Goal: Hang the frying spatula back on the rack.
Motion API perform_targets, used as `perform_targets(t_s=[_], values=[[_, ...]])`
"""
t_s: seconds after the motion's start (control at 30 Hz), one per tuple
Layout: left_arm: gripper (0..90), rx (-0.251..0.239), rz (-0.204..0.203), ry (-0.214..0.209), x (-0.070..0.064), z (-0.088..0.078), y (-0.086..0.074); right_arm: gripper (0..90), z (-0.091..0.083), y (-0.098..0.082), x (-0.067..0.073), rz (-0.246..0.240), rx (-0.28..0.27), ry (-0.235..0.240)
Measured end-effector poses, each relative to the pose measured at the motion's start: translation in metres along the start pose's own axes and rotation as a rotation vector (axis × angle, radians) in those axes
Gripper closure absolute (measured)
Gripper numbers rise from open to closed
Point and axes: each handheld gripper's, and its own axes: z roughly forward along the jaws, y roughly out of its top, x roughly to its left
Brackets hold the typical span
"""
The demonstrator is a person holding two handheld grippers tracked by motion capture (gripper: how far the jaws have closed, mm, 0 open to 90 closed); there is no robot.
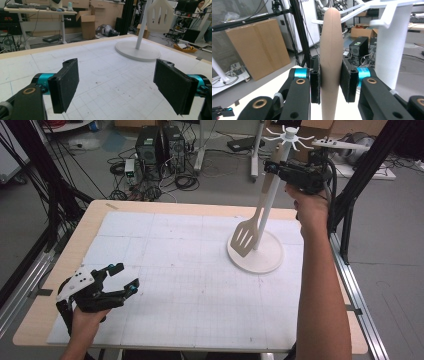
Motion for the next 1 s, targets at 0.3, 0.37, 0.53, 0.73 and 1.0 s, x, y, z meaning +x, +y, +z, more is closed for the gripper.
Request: perform_targets(t_s=[0.3, 0.37, 0.53, 0.73, 1.0], values=[[20.9, 0.0, -0.005, 0.001, 0.0, 0.0, 0.0, 61.1, -0.008, -0.011, 0.004, -0.041, -0.034, -0.052], [21.0, -0.005, -0.005, 0.0, 0.0, -0.001, 0.0, 54.7, -0.015, -0.019, 0.007, -0.082, -0.038, -0.106], [20.2, -0.015, -0.019, 0.006, 0.002, 0.0, -0.002, 39.0, -0.033, -0.048, 0.015, -0.156, -0.033, -0.193], [19.4, -0.005, -0.024, 0.031, 0.007, 0.0, -0.004, 26.8, -0.06, -0.108, 0.019, -0.173, 0.002, -0.271], [19.4, -0.002, -0.032, 0.033, 0.007, 0.001, -0.006, 20.5, -0.086, -0.159, 0.015, -0.099, -0.028, -0.301]])
